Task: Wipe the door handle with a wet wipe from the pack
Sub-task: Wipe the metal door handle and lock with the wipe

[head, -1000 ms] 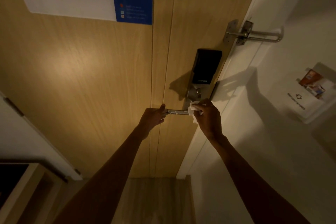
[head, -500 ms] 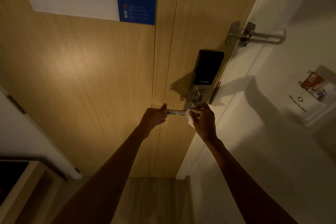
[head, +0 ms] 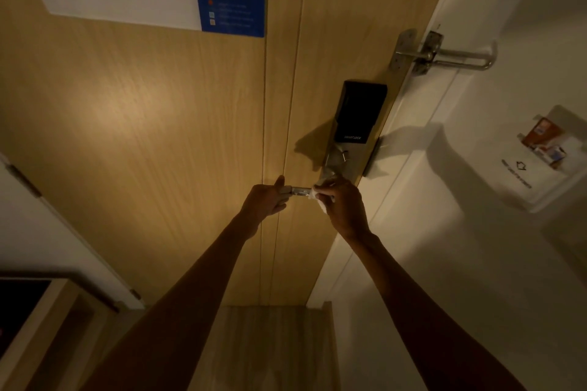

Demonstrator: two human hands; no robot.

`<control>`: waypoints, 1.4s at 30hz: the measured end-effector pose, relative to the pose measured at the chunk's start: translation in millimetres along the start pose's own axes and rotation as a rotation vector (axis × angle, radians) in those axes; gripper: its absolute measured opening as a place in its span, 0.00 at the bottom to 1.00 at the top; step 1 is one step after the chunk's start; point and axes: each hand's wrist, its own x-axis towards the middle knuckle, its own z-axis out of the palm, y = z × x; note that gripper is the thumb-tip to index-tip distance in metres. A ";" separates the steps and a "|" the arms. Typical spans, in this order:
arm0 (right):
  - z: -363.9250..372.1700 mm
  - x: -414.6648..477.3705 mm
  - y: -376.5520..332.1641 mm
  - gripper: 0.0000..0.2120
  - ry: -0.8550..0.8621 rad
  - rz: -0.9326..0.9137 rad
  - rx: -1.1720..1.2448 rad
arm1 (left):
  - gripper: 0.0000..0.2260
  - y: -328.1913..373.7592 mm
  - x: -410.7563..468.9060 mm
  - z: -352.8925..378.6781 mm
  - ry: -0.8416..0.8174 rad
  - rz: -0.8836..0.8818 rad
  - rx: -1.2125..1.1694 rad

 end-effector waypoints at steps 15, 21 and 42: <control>-20.9 -4.6 23.1 0.11 -0.037 -0.008 -0.012 | 0.23 1.6 3.9 -1.8 0.016 -0.024 0.059; -17.2 -1.3 19.9 0.09 -0.046 -0.045 -0.057 | 0.24 1.7 -0.6 -1.1 0.012 -0.041 0.014; -18.7 0.1 22.9 0.10 -0.083 -0.134 -0.212 | 0.25 11.6 -8.9 2.8 0.009 -0.056 -0.006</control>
